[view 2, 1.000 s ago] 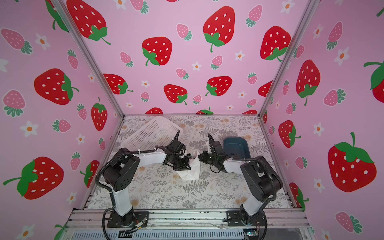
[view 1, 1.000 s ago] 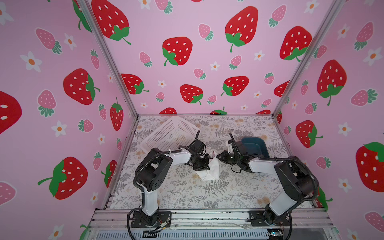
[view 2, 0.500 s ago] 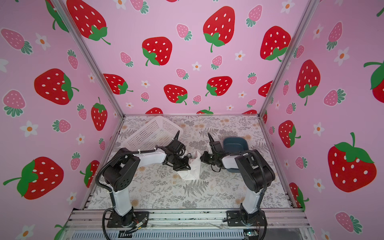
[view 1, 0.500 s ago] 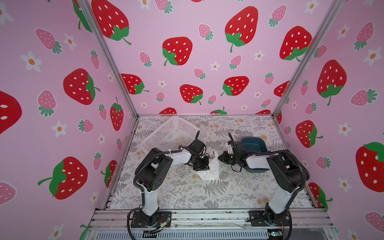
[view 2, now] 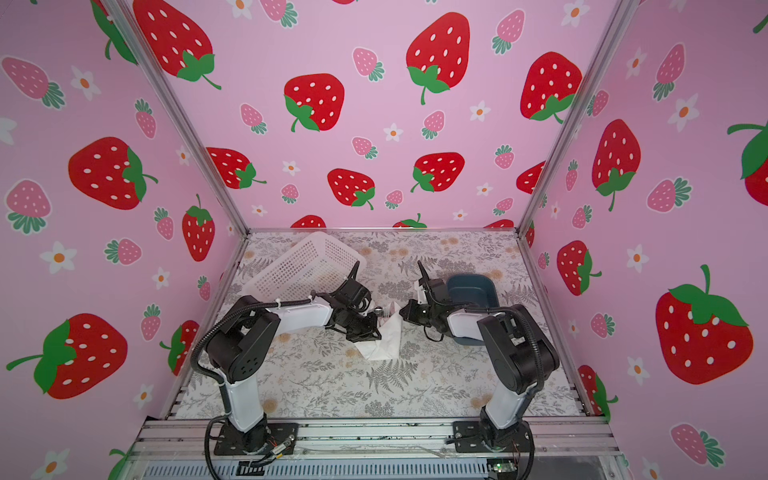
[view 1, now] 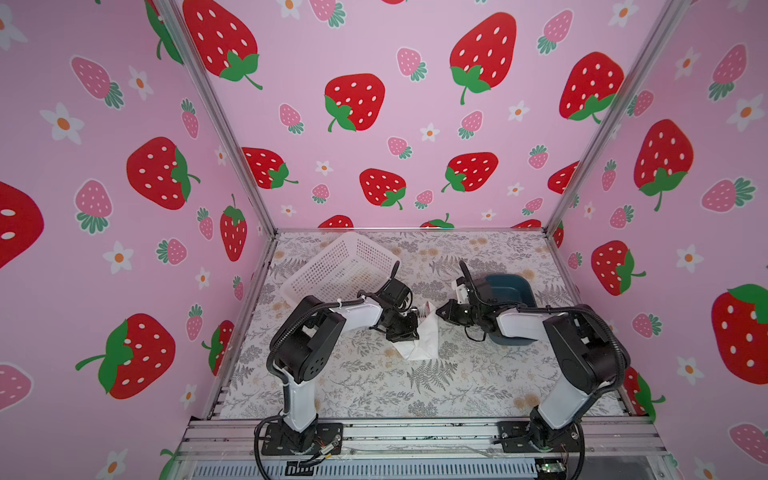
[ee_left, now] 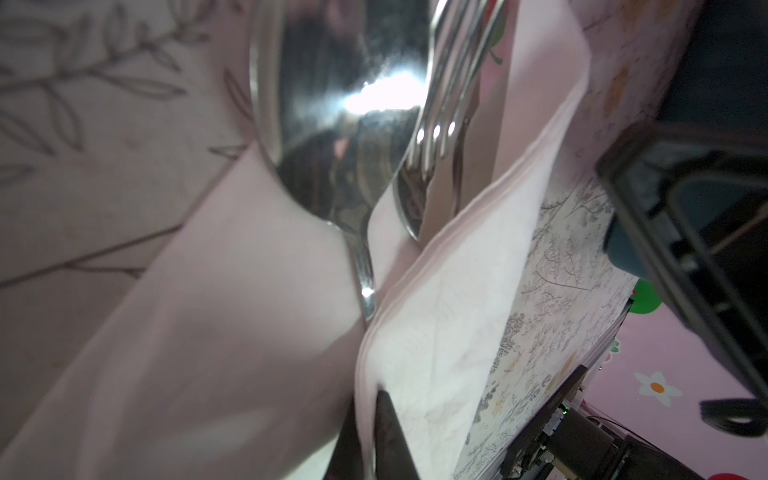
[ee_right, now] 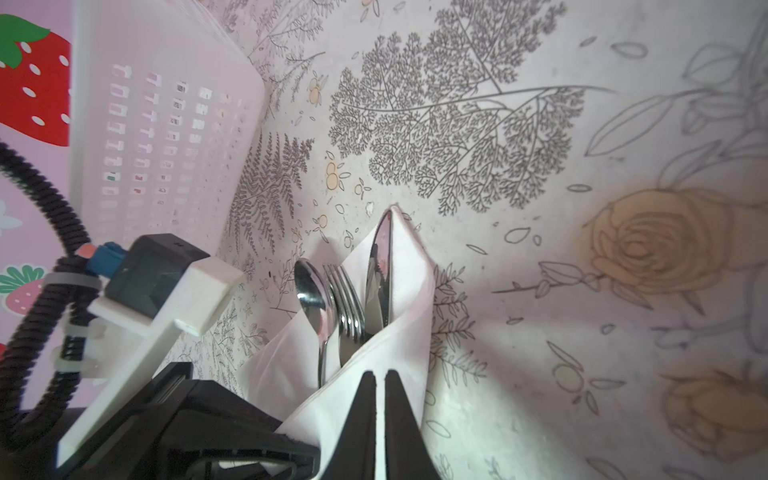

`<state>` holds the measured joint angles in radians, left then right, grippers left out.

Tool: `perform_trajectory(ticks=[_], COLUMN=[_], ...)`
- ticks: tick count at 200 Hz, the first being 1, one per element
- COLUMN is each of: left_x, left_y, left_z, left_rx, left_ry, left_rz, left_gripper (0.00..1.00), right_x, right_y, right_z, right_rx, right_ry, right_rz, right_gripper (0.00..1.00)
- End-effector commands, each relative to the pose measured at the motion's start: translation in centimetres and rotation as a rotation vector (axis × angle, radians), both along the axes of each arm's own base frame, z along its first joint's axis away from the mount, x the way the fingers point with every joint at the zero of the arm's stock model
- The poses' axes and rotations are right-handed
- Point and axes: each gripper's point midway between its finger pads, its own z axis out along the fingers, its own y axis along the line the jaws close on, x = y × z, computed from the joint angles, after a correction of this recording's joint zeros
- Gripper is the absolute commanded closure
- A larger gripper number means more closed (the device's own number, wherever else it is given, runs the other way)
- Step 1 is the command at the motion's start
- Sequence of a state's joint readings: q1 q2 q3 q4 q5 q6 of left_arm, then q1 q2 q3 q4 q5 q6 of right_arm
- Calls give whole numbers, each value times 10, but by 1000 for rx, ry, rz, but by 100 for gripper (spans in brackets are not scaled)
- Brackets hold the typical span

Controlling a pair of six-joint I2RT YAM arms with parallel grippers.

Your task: Place the utensils on the paper napkin and roll it up

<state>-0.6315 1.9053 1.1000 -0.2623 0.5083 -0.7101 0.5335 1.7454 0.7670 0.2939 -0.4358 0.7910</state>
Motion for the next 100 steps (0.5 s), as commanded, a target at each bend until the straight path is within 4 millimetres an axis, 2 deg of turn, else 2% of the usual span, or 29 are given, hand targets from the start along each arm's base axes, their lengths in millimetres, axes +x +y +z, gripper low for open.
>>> perform_trajectory(ticks=[1, 18, 42, 72, 100], left_x=[1, 2, -1, -4, -4], left_y=[-4, -4, -2, 0, -1], left_z=[5, 5, 4, 2, 3], left_rx=[-2, -1, 2, 5, 0], left_ry=[0, 1, 2, 8, 8], left_rz=[-9, -9, -11, -9, -9], left_gripper=[91, 91, 91, 92, 92], right_x=[3, 5, 11, 16, 9], right_y=[6, 8, -8, -12, 0], right_z=[-12, -21, -31, -5, 27], right_rx=[3, -7, -111, -105, -10], right_ry=[35, 51, 70, 10, -42], right_rz=[26, 26, -43, -66, -15], right_gripper=[90, 90, 91, 90, 90])
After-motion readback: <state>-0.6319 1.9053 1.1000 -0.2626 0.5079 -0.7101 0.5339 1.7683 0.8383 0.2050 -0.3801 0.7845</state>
